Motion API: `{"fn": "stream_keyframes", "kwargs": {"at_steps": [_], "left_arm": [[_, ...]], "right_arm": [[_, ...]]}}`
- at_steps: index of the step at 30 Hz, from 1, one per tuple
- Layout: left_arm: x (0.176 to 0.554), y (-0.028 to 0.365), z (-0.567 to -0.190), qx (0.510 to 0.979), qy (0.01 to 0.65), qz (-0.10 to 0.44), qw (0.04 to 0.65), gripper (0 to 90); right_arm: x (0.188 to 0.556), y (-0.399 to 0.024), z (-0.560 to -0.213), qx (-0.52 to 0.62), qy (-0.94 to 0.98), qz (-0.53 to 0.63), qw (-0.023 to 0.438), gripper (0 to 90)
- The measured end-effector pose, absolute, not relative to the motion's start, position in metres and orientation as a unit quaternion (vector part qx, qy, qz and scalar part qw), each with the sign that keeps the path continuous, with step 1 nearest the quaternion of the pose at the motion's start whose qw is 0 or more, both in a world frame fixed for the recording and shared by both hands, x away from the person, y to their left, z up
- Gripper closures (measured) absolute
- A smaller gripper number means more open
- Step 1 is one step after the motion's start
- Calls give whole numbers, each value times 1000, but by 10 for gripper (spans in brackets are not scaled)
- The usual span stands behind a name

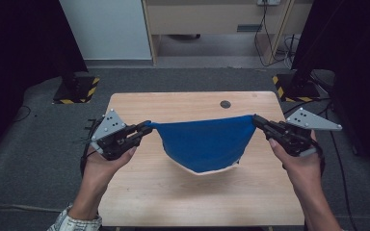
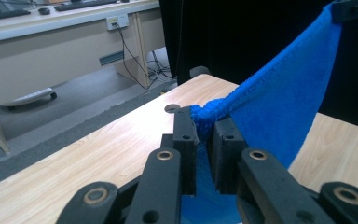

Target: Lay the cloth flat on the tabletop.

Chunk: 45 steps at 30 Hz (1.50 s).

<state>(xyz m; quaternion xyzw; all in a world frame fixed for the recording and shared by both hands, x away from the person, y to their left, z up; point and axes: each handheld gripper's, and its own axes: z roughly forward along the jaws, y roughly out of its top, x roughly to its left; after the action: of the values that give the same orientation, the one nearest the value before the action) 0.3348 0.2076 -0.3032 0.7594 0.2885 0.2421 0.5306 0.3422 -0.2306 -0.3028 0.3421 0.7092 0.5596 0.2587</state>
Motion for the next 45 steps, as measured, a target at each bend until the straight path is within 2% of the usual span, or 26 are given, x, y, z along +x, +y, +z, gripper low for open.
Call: {"fn": "stream_keyframes", "kwargs": {"at_steps": [4,9,13,20,33,45], "left_arm": [[358,204,-312,778,306,214,505,820],[406,201,-343,791,344,181,473,809],[441,194,-366,796,363,176,451,806],[480,184,-391,793,389,177,435,810],[506,171,-413,790,408,190,416,811],[527,187,-424,787,437,198,388,825]], "right_arm": [[351,-228,-308,356,722,536,254,900],[389,-224,-341,379,739,502,239,899],[430,-224,-373,401,744,485,225,899],[473,-223,-407,421,744,470,220,899],[513,-223,-438,447,744,443,223,899],[547,-198,-447,455,745,437,216,899]]}}
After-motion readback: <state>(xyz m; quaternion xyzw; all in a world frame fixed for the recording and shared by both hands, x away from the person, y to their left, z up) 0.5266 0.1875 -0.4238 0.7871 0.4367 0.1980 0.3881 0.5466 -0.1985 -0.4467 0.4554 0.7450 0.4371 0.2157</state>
